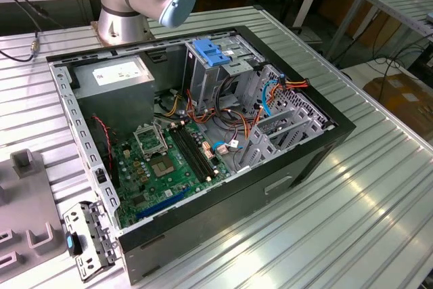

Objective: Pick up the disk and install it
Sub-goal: 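Pick up the disk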

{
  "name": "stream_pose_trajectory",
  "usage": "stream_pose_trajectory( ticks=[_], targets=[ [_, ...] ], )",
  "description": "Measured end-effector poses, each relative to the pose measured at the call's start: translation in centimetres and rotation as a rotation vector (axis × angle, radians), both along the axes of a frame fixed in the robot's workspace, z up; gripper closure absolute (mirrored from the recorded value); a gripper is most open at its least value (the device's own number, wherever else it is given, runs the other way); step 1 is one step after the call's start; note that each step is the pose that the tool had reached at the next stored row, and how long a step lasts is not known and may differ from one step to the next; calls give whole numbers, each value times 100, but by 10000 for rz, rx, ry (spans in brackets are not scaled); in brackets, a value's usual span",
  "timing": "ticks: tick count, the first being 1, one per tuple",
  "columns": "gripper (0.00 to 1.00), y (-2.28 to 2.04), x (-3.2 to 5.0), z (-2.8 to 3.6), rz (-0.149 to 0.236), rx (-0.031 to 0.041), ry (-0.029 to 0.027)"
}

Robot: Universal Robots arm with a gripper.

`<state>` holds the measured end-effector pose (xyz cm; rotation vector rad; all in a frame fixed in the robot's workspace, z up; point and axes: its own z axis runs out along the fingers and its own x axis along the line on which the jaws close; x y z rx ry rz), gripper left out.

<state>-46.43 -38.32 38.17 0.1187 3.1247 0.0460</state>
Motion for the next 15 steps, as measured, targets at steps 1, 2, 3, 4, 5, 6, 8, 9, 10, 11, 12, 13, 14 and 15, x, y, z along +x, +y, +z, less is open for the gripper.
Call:
stream_pose_trajectory(
  ticks=[1,2,3,4,5,6,8,9,10,11,12,13,14,15],
  targets=[
    [89,0,0,0,0,0,0],
    [89,0,0,0,0,0,0],
    [89,0,0,0,0,0,1],
    [89,0,0,-1,0,0,0],
    [89,0,0,-1,0,0,0],
    [89,0,0,-1,4,0,0],
    [89,0,0,-1,95,0,0],
    [89,0,0,-1,219,0,0],
    [89,0,0,-2,287,0,-1],
    [89,0,0,-2,373,0,-1],
    [89,0,0,-2,454,0,-1],
    [89,0,0,-2,527,0,-1],
    [89,0,0,-1,716,-1,0],
    [89,0,0,-2,879,0,-1]
  ],
)
